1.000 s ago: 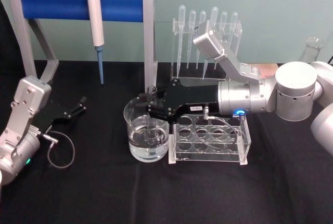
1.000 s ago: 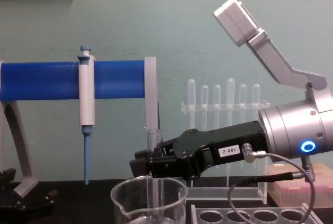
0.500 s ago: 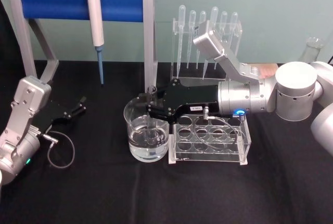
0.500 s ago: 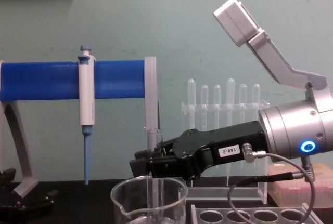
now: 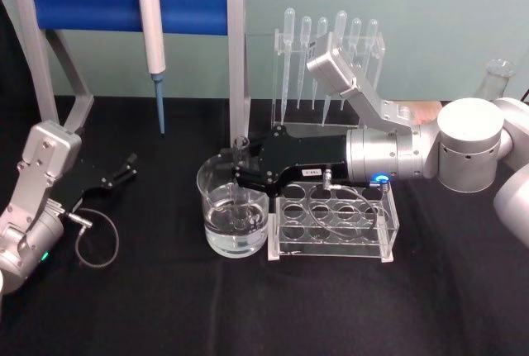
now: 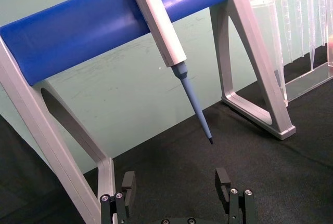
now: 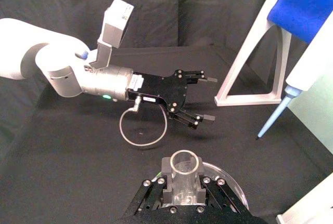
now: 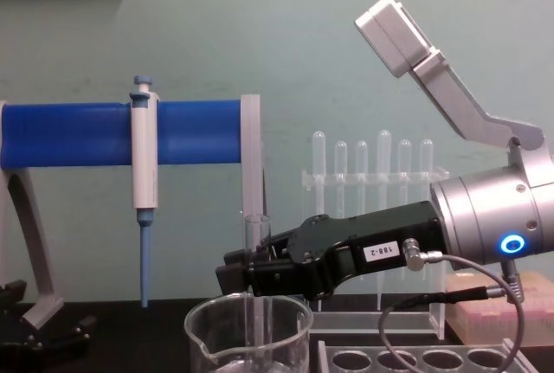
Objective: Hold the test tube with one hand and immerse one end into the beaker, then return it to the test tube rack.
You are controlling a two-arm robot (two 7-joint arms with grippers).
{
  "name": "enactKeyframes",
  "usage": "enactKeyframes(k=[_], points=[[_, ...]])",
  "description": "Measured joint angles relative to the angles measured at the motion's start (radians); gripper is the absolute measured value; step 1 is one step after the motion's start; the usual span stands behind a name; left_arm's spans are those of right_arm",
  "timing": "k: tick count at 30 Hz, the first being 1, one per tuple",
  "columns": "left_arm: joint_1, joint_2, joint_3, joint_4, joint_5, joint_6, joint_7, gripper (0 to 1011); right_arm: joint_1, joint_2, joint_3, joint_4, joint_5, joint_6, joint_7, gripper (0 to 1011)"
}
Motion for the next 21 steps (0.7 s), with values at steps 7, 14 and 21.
enactKeyframes(k=[7, 14, 21], points=[[0.0, 0.0, 0.0, 0.0, 0.0, 0.0, 0.0, 1000, 0.0, 0.0, 0.0, 0.0, 0.0, 0.0, 0.0, 226], [0.0, 0.0, 0.0, 0.0, 0.0, 0.0, 0.0, 1000, 0.0, 0.0, 0.0, 0.0, 0.0, 0.0, 0.0, 226], [0.0, 0.0, 0.0, 0.0, 0.0, 0.0, 0.0, 1000, 0.0, 0.0, 0.0, 0.0, 0.0, 0.0, 0.0, 226]])
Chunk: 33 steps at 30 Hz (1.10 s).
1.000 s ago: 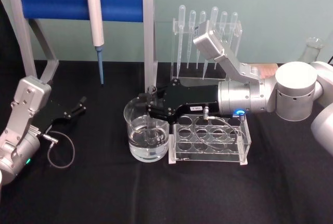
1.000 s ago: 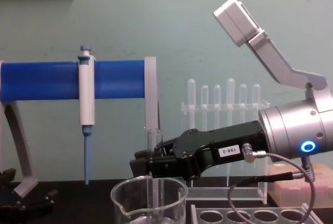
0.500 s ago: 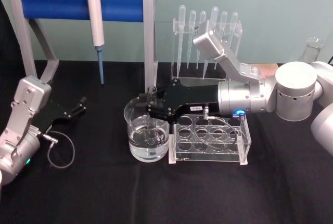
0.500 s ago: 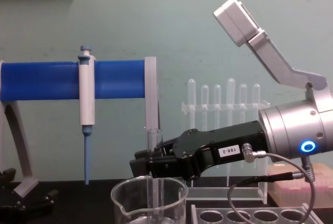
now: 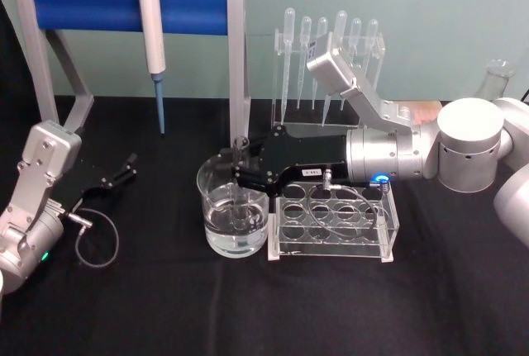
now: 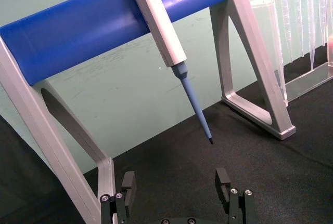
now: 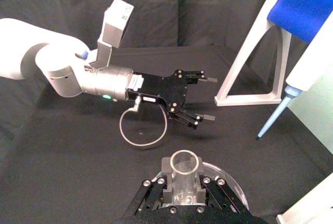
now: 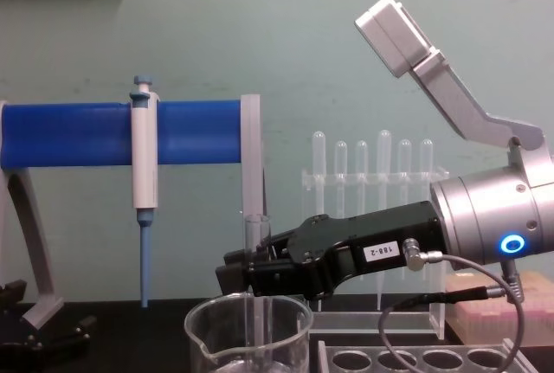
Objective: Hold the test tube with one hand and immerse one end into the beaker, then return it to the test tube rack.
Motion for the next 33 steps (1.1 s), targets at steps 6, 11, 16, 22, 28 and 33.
enactKeyframes(k=[6, 11, 16, 22, 28, 33], points=[[0.0, 0.0, 0.0, 0.0, 0.0, 0.0, 0.0, 1000, 0.0, 0.0, 0.0, 0.0, 0.0, 0.0, 0.0, 226], [0.0, 0.0, 0.0, 0.0, 0.0, 0.0, 0.0, 1000, 0.0, 0.0, 0.0, 0.0, 0.0, 0.0, 0.0, 226], [0.0, 0.0, 0.0, 0.0, 0.0, 0.0, 0.0, 1000, 0.0, 0.0, 0.0, 0.0, 0.0, 0.0, 0.0, 226], [0.0, 0.0, 0.0, 0.0, 0.0, 0.0, 0.0, 1000, 0.0, 0.0, 0.0, 0.0, 0.0, 0.0, 0.0, 226], [0.0, 0.0, 0.0, 0.0, 0.0, 0.0, 0.0, 1000, 0.0, 0.0, 0.0, 0.0, 0.0, 0.0, 0.0, 226], [0.0, 0.0, 0.0, 0.0, 0.0, 0.0, 0.0, 1000, 0.0, 0.0, 0.0, 0.0, 0.0, 0.0, 0.0, 226]])
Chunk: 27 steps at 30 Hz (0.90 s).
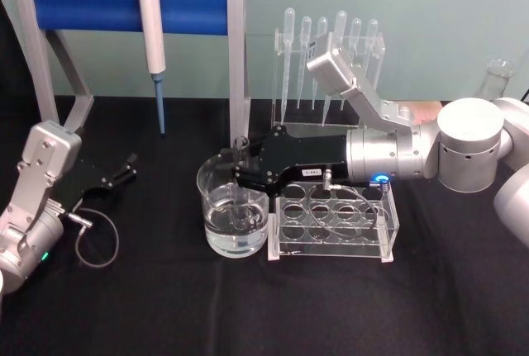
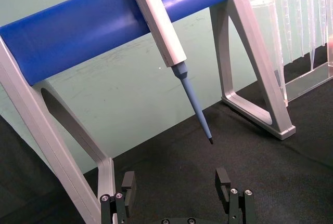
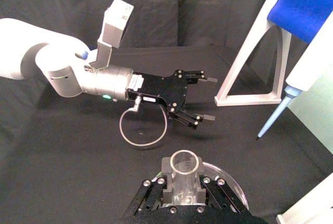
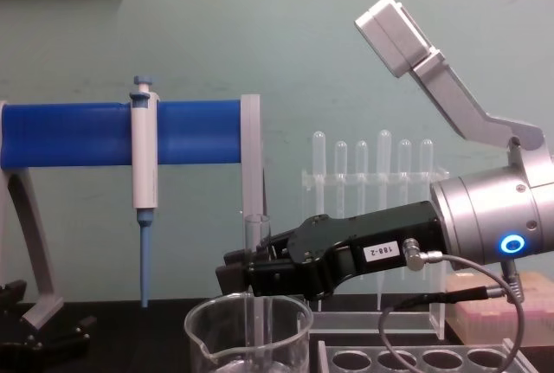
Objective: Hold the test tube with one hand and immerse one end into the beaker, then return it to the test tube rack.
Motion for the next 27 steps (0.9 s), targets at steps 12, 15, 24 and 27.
enactKeyframes(k=[12, 15, 24, 27], points=[[0.0, 0.0, 0.0, 0.0, 0.0, 0.0, 0.0, 1000, 0.0, 0.0, 0.0, 0.0, 0.0, 0.0, 0.0, 226], [0.0, 0.0, 0.0, 0.0, 0.0, 0.0, 0.0, 1000, 0.0, 0.0, 0.0, 0.0, 0.0, 0.0, 0.0, 226], [0.0, 0.0, 0.0, 0.0, 0.0, 0.0, 0.0, 1000, -0.002, 0.029, 0.026, -0.081, -0.003, 0.016, -0.022, 226], [0.0, 0.0, 0.0, 0.0, 0.0, 0.0, 0.0, 1000, -0.003, 0.043, 0.036, -0.116, -0.002, 0.024, -0.031, 226]])
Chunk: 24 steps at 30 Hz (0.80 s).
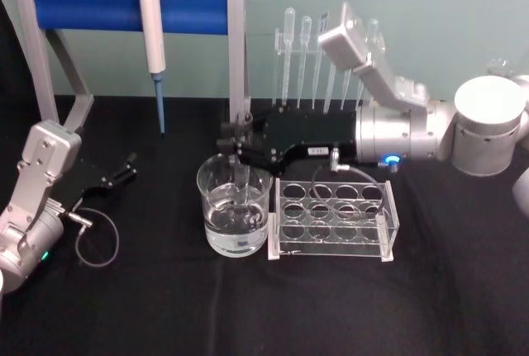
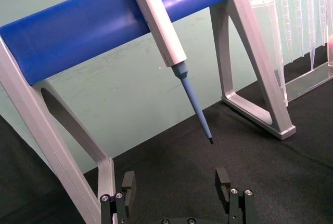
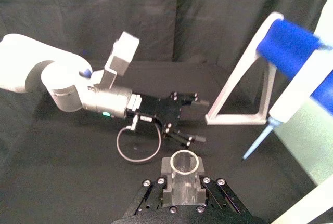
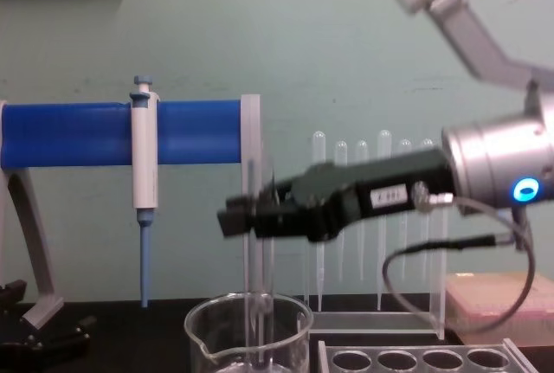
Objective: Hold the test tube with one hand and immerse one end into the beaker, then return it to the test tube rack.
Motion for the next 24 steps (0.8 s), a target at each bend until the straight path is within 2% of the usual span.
enactKeyframes(k=[11, 17, 24], points=[[0.0, 0.0, 0.0, 0.0, 0.0, 0.0, 0.0, 1000, 0.003, 0.064, 0.045, -0.162, 0.037, 0.028, -0.025, 226], [0.0, 0.0, 0.0, 0.0, 0.0, 0.0, 0.0, 1000, -0.005, 0.098, 0.061, -0.227, 0.058, 0.036, -0.038, 226], [0.0, 0.0, 0.0, 0.0, 0.0, 0.0, 0.0, 1000, -0.036, 0.163, 0.089, -0.323, 0.086, 0.046, -0.065, 226]])
